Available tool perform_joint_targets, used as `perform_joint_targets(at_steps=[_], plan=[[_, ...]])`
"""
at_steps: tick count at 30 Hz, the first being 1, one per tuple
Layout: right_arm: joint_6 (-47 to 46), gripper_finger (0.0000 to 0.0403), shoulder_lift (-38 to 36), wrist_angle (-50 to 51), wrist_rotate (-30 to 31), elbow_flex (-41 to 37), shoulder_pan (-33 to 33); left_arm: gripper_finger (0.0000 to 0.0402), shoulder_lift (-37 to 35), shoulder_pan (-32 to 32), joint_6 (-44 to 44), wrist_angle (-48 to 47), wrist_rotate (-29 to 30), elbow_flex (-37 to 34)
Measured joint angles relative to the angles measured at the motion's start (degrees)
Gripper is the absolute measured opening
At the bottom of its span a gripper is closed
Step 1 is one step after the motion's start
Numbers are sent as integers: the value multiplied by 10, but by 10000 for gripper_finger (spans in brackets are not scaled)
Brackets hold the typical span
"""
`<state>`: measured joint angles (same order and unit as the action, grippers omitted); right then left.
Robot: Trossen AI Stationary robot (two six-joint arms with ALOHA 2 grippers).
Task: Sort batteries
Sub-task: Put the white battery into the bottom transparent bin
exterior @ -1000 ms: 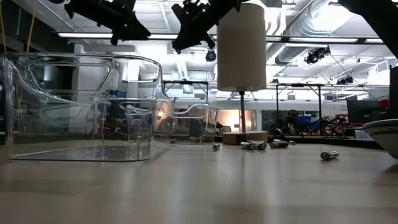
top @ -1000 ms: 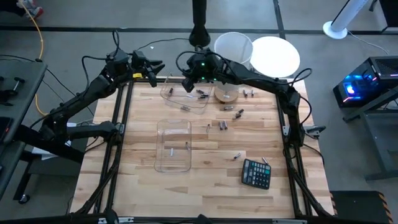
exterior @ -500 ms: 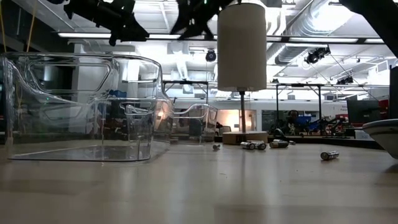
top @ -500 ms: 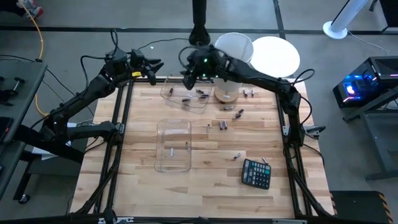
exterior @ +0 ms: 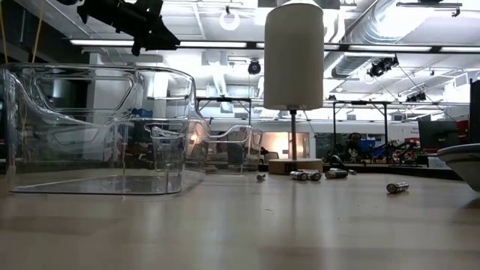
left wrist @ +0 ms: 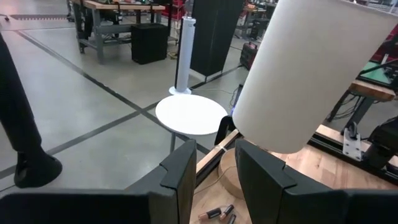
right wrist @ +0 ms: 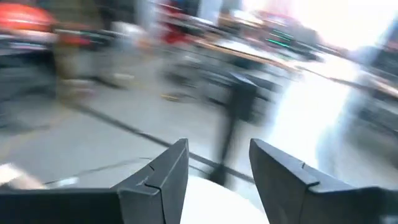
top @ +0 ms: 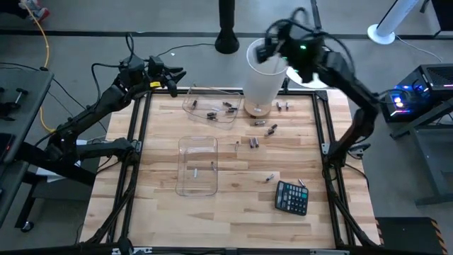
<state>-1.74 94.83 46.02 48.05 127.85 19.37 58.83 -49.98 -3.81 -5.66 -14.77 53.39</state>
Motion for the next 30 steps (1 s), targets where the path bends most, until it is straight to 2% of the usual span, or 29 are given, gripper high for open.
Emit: perform_joint_targets(at_steps=[2, 4, 8, 9, 12, 14, 18, 20, 23, 25, 27, 30], plan=[[-81, 165, -20, 87, 86, 0, 2, 106, 0, 0, 0, 0, 0, 0], [-185, 165, -36, 195, 124, -1, 14, 106, 0, 0, 0, -1, 0, 0], [-418, 165, -56, 430, 108, -1, 63, 106, 0, 0, 0, 0, 0, 0], [-463, 165, -56, 448, 92, -5, 79, 106, 0, 0, 0, 0, 0, 0], [-446, 165, -75, 385, -1, -80, 124, 106, 0, 0, -6, 0, 0, 0], [-438, 165, -81, 356, -40, -127, 154, 106, 0, -1, -12, -1, 0, 0], [-493, 165, -88, 376, -35, -222, 217, 106, 0, -1, -26, -5, -1, 0], [-503, 165, -90, 334, -22, -256, 250, 106, 0, -1, -26, -4, -1, 0], [-486, 165, -91, 265, -65, -284, 287, 106, 0, -1, -26, -5, -1, 0], [-427, 165, -89, 205, -111, -285, 303, 106, 0, -2, -26, -5, -1, 0], [-385, 165, -88, 155, -148, -286, 302, 106, 0, -3, -26, -5, -1, 0], [-378, 165, -89, 118, -180, -287, 297, 106, 0, -3, -26, -5, -1, 0]])
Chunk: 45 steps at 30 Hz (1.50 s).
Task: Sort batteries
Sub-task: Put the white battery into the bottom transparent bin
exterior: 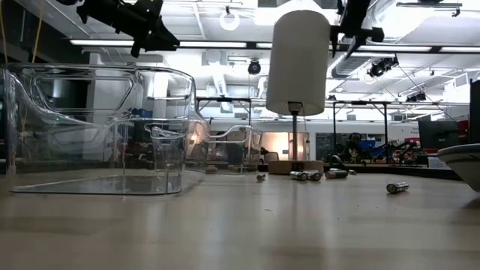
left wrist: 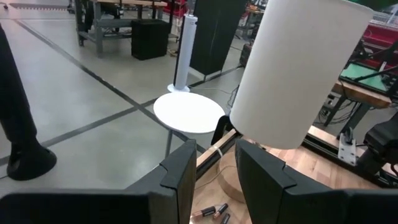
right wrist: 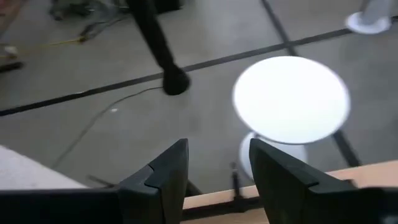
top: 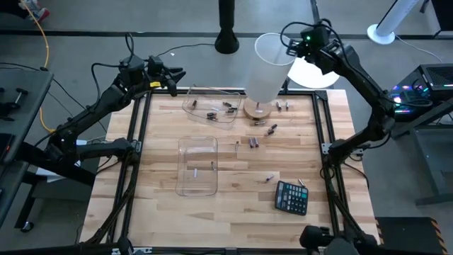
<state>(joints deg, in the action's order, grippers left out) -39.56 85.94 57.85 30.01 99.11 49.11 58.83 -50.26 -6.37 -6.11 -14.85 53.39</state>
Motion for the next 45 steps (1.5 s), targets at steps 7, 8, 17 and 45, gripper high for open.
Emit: perform_joint_targets(at_steps=[7, 8, 17, 45], plan=[[17, 165, -6, -52, -19, -1, -20, 106, 0, 0, 1, 0, 0, 0], [20, 165, -9, -63, -25, -2, -25, 106, 0, 0, 1, 0, 0, 0], [71, 165, -44, -218, -65, -3, -58, 106, 0, 0, 9, 0, 1, 0], [-99, 165, -57, 131, 212, -25, -12, 106, 0, 0, 4, 0, 0, 0]])
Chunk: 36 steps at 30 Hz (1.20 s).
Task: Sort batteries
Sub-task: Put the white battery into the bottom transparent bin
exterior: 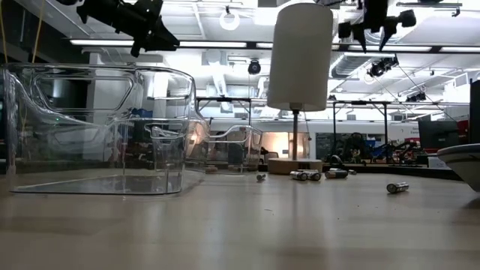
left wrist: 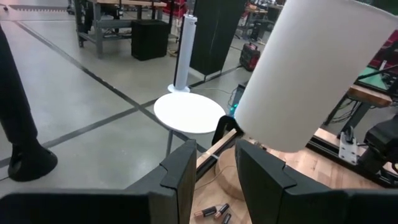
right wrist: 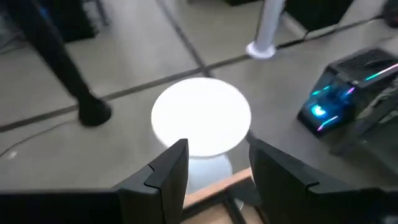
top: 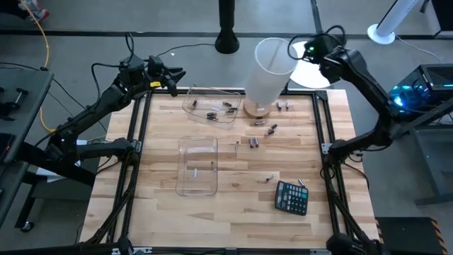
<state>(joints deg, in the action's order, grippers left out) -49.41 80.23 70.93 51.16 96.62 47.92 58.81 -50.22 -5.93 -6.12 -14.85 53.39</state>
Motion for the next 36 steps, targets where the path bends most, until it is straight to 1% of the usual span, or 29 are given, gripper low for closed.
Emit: perform_joint_targets(at_steps=[3, 5, 8, 13, 14, 17, 22, 24, 26, 29, 31, 33, 36], plan=[[-43, 165, 17, -4, 17, -1, 8, 106, 0, 0, -10, 0, 0, 0], [-62, 165, 18, -27, 35, -1, 17, 106, 0, 0, -15, 0, 0, 0], [-68, 165, 19, -57, 35, 0, 33, 106, 0, 0, -15, 0, 0, 0], [-63, 165, 29, -26, 28, 0, 33, 106, -1, 0, -15, 1, 0, 0], [-63, 165, 29, -25, 9, 0, 33, 106, -1, 0, -15, 2, 0, 0], [-63, 165, 29, -47, -96, 0, 47, 106, -1, 0, -15, 6, 0, 0], [-5, 165, 34, -143, -147, 0, 72, 106, -1, 0, -35, 35, -1, 0], [14, 165, 40, -164, -169, 1, 84, 106, -1, 0, -42, 43, -3, 0], [17, 165, 48, -158, -170, 1, 101, 106, -1, 0, -48, 48, -10, 0], [17, 165, 59, -116, -177, 1, 135, 106, -1, 0, -50, 51, -24, 0], [24, 165, 72, -95, -199, 1, 155, 106, -1, 0, -51, 53, -37, 0], [41, 165, 86, -90, -230, 1, 166, 106, -1, 1, -56, 57, -40, 0], [50, 165, 114, -50, -268, 1, 184, 106, -1, 1, -60, 66, -40, 0]])
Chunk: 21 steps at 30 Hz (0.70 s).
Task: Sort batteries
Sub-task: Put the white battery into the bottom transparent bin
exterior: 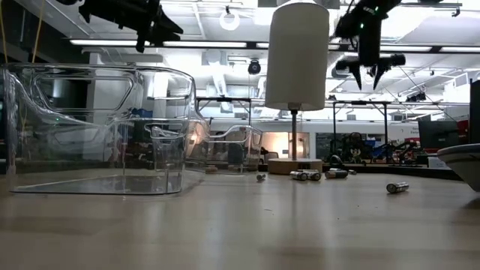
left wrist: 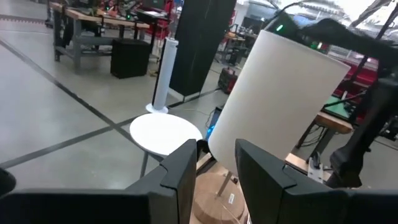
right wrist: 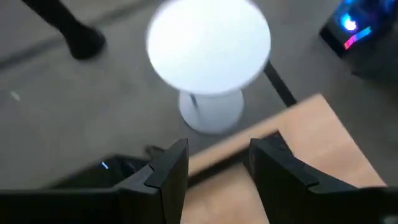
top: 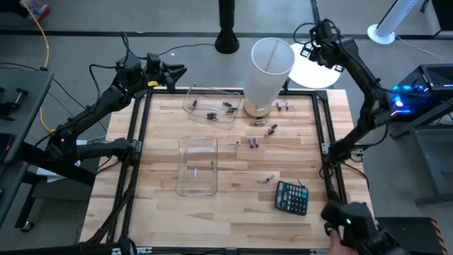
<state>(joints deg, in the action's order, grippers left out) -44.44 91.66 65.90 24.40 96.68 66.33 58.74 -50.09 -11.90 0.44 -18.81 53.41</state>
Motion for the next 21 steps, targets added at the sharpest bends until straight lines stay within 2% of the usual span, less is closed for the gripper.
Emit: perform_joint_targets(at_steps=[3, 10, 12, 15, 19, 21], plan=[[25, 165, 36, 17, -22, 0, 12, 106, 0, 0, 0, 2, 0, 0], [98, 165, 144, 77, -144, 0, 27, 106, 0, 0, -10, 2, 0, 0], [128, 165, 170, 95, -146, 0, 23, 106, 0, 0, -15, 2, 0, 0], [141, 165, 183, 118, -115, -1, 2, 106, 0, 0, -15, 2, -1, 0], [160, 165, 186, 103, -195, -42, -14, 106, 0, 0, -15, 2, -1, 0], [164, 165, 185, 91, -210, -74, -24, 106, 0, 0, -15, 1, -1, 0]])
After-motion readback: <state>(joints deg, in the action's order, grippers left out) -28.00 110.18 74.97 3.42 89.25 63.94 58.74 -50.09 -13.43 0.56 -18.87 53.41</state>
